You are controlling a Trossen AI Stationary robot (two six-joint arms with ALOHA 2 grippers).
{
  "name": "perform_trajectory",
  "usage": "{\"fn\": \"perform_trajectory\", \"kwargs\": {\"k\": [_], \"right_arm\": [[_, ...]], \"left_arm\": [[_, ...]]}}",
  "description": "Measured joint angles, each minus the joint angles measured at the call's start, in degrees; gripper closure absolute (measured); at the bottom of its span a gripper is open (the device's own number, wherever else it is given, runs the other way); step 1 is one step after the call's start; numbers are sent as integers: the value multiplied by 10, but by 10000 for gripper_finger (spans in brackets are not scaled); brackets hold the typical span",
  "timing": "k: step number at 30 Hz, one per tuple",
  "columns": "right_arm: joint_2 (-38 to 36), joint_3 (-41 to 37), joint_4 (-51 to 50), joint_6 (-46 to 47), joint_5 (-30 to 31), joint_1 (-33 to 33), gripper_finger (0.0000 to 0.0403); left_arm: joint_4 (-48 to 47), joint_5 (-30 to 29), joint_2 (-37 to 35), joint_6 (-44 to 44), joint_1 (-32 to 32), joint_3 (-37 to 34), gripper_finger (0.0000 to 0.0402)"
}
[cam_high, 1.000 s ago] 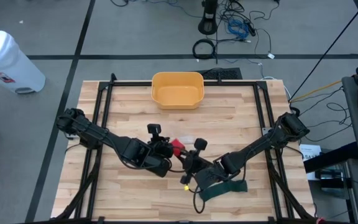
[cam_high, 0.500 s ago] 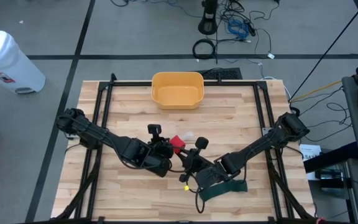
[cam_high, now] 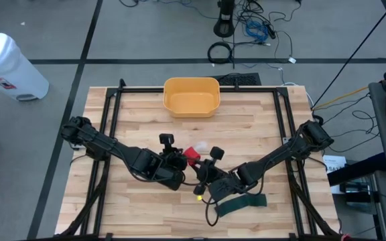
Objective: Roll bandage
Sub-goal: Put the rolled red bandage into the transparent zip bag
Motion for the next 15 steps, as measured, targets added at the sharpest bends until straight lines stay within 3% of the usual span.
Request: {"fn": "perform_trajectory", "kwargs": {"k": [6,15], "right_arm": [[0,0,2,7,-41,0,367],[-1,0,38,-23,-22,0,367]], "left_arm": [[0,0,0,0,0,0,400],[28,12,0,17,0,0,400]]}}
